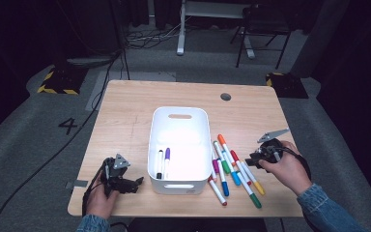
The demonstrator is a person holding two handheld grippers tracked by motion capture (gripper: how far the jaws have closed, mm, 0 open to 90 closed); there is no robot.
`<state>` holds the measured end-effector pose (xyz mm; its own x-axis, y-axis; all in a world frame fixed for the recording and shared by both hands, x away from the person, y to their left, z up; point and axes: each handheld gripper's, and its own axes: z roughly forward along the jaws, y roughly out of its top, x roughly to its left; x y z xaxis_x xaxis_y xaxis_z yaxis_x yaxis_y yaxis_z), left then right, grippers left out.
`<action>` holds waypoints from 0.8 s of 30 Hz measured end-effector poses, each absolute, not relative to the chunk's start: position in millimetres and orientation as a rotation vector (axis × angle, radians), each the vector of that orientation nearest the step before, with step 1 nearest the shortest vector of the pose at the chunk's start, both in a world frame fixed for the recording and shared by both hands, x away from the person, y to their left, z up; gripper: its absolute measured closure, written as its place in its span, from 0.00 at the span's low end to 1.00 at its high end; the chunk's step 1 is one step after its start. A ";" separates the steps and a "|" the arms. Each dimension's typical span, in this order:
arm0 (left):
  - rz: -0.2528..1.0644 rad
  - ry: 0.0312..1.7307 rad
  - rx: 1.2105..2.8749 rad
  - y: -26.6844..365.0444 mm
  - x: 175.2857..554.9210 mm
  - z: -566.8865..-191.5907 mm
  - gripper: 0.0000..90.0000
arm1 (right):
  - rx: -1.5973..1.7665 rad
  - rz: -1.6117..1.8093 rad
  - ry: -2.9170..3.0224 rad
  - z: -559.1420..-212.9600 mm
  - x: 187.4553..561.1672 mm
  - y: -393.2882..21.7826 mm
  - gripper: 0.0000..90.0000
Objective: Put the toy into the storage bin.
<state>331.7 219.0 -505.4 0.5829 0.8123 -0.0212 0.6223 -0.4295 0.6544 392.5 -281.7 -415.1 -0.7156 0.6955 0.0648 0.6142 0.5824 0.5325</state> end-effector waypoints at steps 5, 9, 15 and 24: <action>0.397 1.136 2.191 219.0 331.7 -505.4 0.00 | 1.144 0.762 2.673 -432.0 389.1 -287.8 0.72; 0.397 1.136 2.191 219.0 331.7 -505.4 0.00 | 1.166 0.741 2.690 -442.8 386.8 -290.4 0.72; 0.394 1.135 2.192 219.0 331.7 -505.5 0.00 | 1.188 0.713 2.708 -455.7 385.3 -293.4 0.73; 0.394 1.135 2.192 218.9 331.7 -505.5 0.00 | 1.194 0.658 2.703 -466.5 386.1 -299.3 0.76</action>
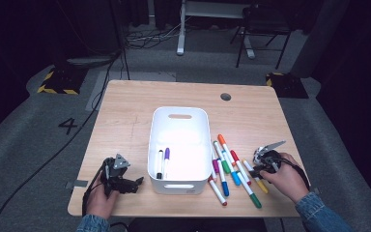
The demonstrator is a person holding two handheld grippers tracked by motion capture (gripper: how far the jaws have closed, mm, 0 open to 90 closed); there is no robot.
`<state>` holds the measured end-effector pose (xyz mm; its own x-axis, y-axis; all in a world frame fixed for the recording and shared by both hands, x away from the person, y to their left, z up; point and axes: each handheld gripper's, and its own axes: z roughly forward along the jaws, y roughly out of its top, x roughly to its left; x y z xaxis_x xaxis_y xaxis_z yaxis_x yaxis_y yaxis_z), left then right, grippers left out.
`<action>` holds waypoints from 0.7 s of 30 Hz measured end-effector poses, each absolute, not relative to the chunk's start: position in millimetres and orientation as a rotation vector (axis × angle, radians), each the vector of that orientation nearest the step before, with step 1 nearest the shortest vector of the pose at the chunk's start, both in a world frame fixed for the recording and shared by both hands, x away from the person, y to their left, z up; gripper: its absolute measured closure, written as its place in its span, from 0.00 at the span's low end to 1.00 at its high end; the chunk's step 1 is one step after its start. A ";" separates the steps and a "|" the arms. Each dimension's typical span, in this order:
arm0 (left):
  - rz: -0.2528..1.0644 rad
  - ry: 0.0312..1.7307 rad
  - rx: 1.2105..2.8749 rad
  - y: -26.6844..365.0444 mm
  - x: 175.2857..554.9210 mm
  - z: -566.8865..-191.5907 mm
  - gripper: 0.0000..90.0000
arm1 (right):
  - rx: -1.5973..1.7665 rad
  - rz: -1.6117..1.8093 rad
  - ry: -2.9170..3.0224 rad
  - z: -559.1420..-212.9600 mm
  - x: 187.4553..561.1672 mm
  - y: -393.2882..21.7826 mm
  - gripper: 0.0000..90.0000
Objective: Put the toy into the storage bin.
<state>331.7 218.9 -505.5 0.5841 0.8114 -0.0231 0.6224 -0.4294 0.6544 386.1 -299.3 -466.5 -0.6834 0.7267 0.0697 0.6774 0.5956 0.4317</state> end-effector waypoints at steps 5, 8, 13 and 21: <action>0.394 1.134 2.193 219.0 331.6 -505.4 0.00 | 1.190 0.616 2.680 -468.5 383.5 -300.1 0.82; 0.393 1.134 2.192 219.0 331.6 -505.4 0.00 | 1.200 0.596 2.661 -468.2 382.4 -299.6 0.85; 0.391 1.134 2.192 218.9 331.5 -505.5 0.00 | 1.216 0.597 2.644 -468.2 382.5 -299.8 0.85; 0.393 1.134 2.192 219.0 331.6 -505.4 0.00 | 1.212 0.653 2.628 -452.5 382.3 -298.5 0.85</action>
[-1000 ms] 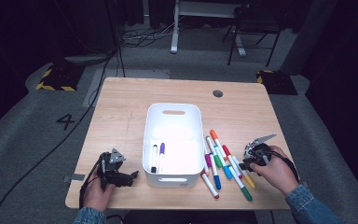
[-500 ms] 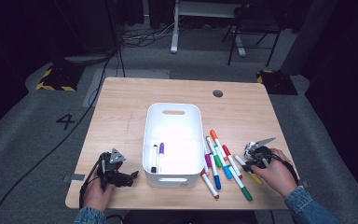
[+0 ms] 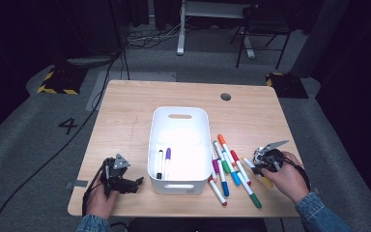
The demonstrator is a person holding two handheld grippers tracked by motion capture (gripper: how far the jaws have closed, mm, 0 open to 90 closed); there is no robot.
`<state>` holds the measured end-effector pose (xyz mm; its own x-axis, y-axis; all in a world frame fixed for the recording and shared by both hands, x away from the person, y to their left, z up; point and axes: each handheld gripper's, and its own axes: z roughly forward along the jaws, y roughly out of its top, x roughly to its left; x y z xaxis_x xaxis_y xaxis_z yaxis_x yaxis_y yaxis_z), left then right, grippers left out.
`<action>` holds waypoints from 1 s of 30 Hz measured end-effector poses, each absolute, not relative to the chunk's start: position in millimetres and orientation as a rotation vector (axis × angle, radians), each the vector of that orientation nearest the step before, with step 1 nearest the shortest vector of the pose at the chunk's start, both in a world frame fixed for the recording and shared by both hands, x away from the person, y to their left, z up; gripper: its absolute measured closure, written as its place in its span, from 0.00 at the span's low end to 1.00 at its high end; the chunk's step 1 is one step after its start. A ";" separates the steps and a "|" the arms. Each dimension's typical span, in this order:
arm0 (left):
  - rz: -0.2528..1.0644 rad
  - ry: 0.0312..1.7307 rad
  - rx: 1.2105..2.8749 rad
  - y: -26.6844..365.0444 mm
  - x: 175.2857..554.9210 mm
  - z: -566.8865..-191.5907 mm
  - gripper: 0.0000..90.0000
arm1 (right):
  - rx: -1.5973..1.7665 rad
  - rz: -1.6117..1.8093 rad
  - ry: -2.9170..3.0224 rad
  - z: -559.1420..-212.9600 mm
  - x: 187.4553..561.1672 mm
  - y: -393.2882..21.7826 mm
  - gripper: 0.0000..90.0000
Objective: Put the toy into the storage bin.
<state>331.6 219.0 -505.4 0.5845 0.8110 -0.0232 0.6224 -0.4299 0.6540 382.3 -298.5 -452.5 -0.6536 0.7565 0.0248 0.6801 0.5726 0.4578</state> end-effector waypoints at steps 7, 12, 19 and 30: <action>0.394 1.134 2.193 219.0 331.6 -505.4 0.00 | 1.182 0.723 2.618 -430.2 381.1 -293.8 0.85; 0.392 1.135 2.192 219.0 331.6 -505.4 0.00 | 1.182 0.817 2.603 -411.9 379.8 -293.5 0.85; 0.392 1.135 2.192 219.0 331.6 -505.5 0.00 | 1.141 0.897 2.582 -387.6 378.1 -292.6 0.85; 0.392 1.135 2.192 219.0 331.5 -505.5 0.00 | 1.038 0.986 2.587 -354.2 377.8 -275.0 0.85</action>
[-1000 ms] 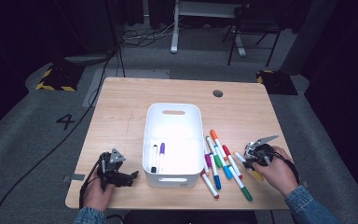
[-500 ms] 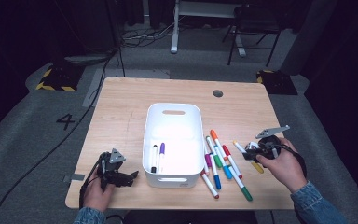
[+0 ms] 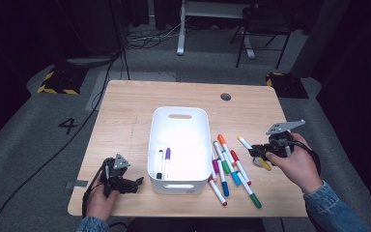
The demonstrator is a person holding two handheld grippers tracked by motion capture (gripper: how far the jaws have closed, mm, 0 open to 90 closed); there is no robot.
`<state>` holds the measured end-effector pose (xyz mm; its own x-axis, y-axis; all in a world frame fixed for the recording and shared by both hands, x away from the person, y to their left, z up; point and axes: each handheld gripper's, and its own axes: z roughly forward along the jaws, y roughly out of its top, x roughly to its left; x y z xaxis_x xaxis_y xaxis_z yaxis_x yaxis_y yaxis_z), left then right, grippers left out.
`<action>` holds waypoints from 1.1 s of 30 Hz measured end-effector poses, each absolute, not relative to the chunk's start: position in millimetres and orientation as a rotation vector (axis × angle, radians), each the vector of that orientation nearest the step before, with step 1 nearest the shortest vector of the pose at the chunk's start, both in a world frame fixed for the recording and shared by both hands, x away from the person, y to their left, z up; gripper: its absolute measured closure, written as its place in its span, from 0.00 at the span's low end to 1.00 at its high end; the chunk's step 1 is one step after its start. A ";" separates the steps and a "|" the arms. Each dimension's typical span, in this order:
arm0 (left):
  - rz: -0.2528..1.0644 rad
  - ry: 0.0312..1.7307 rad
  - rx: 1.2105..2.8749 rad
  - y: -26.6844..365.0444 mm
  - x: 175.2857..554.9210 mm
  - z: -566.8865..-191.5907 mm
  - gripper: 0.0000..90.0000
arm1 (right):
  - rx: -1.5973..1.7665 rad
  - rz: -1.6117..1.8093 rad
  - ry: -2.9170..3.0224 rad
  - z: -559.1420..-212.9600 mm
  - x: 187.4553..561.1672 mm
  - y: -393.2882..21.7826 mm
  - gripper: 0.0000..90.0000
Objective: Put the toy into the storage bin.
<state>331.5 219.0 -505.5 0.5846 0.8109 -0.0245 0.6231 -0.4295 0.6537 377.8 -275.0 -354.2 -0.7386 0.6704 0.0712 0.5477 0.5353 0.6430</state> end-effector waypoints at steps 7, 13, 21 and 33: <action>0.388 1.136 2.192 219.1 331.5 -505.6 0.00 | 0.952 1.048 2.633 -338.4 385.5 -247.8 0.85; 0.384 1.134 2.192 219.0 331.5 -505.6 0.00 | 0.885 1.072 2.664 -325.0 389.8 -220.2 0.85; 0.396 1.134 2.194 219.3 332.1 -505.4 0.00 | 0.813 1.075 2.707 -318.0 395.9 -189.9 0.85; 0.387 1.145 2.187 219.5 334.0 -505.5 0.00 | 0.729 1.096 2.758 -311.4 400.9 -147.3 0.85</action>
<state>334.0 219.5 -505.5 0.5789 0.8148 -0.0307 0.6295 -0.4226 0.6521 400.9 -147.3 -311.4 -0.8828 0.4605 0.0931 0.3988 0.6298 0.6666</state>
